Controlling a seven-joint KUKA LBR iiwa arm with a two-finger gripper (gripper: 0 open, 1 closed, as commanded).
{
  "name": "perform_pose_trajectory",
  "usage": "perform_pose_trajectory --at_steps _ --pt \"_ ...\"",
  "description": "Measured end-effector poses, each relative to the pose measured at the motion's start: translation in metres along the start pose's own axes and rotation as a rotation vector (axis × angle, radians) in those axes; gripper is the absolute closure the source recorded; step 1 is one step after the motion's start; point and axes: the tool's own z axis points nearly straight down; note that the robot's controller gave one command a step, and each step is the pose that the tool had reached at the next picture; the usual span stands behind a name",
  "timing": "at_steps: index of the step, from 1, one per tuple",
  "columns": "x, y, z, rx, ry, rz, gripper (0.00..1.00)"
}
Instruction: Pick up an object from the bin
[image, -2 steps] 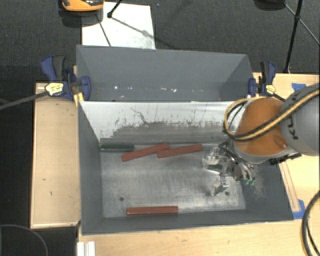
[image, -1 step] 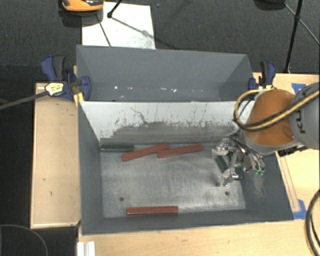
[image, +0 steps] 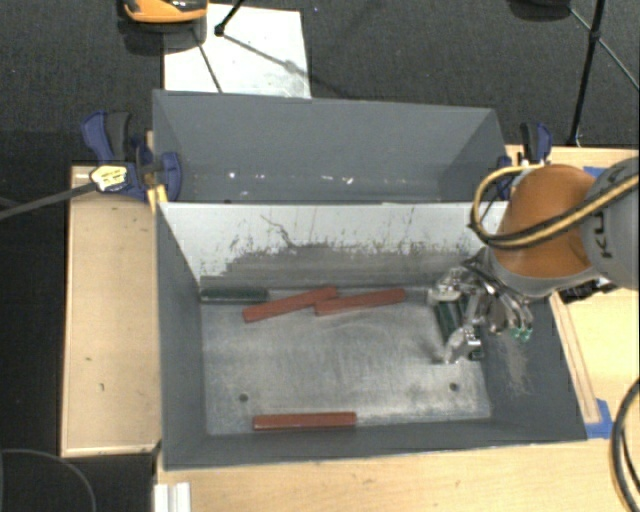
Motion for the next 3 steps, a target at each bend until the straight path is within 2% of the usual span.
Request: perform_pose_trajectory --at_steps 1,2,3 --pt "-0.007 -0.041 0.006 0.001 0.0 0.016 1.0" --pt "-0.007 -0.041 0.006 0.001 0.0 0.017 1.0" --pt "0.0 -0.014 -0.132 0.001 0.002 -0.036 1.0"
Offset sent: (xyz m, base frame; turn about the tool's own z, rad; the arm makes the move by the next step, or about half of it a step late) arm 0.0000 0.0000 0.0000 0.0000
